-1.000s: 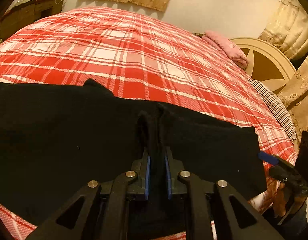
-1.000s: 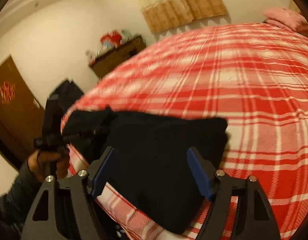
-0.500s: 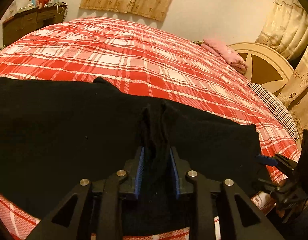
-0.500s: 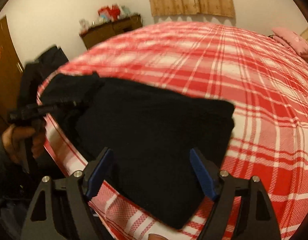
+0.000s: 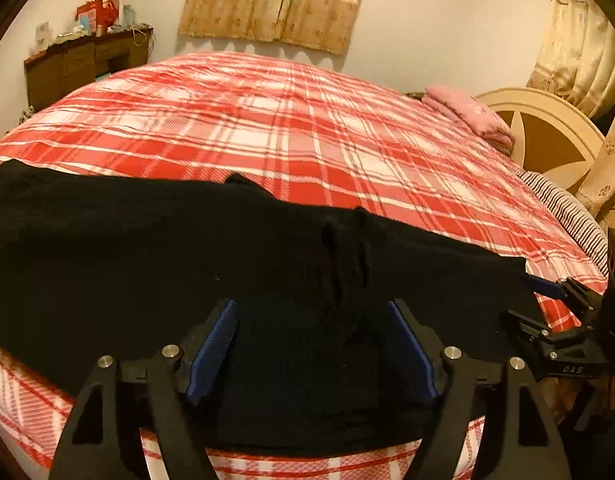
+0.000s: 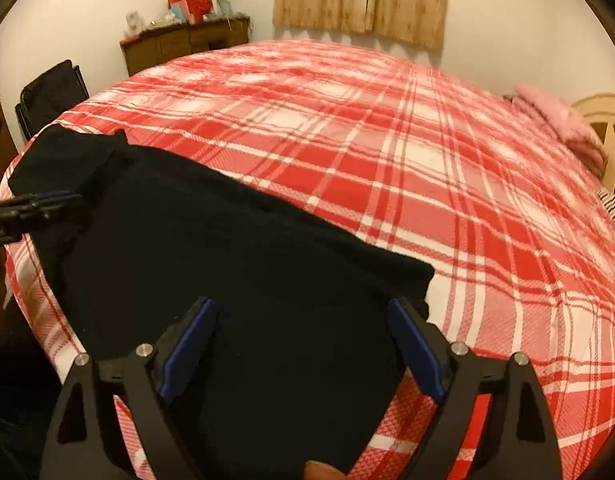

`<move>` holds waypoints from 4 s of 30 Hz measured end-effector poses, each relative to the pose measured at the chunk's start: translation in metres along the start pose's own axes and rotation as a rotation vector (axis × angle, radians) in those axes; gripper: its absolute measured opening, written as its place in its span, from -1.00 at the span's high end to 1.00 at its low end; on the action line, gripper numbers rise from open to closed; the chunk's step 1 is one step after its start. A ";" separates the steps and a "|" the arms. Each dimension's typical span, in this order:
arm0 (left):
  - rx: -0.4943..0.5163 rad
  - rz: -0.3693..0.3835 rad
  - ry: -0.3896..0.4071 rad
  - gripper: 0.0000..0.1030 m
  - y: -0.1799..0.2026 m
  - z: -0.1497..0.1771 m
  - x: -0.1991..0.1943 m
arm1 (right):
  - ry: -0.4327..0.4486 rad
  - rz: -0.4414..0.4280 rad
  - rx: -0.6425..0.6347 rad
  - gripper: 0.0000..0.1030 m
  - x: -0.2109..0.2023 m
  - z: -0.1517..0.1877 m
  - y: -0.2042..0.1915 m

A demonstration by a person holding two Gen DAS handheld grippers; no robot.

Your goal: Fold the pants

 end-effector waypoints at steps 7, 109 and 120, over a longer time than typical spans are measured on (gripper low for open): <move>0.054 -0.078 -0.010 -0.51 -0.008 0.006 -0.001 | 0.032 -0.014 -0.023 -0.75 -0.021 -0.006 -0.018; 0.156 0.348 0.023 0.58 0.109 -0.082 -0.036 | 0.133 0.124 0.197 -0.92 -0.064 -0.002 0.063; 0.228 0.342 -0.082 0.57 0.155 -0.037 0.013 | 0.118 0.182 0.284 -0.92 -0.061 0.005 0.098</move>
Point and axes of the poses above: each gripper's, at about its wrist camera, not at the fingertips, and x roughly the way its jaws point, y to its right, z to its underside, the point moved 1 cm from there along x, roughly the way its jaws point, and after that the axes turned 13 degrees about y, right-handed, at the moved point
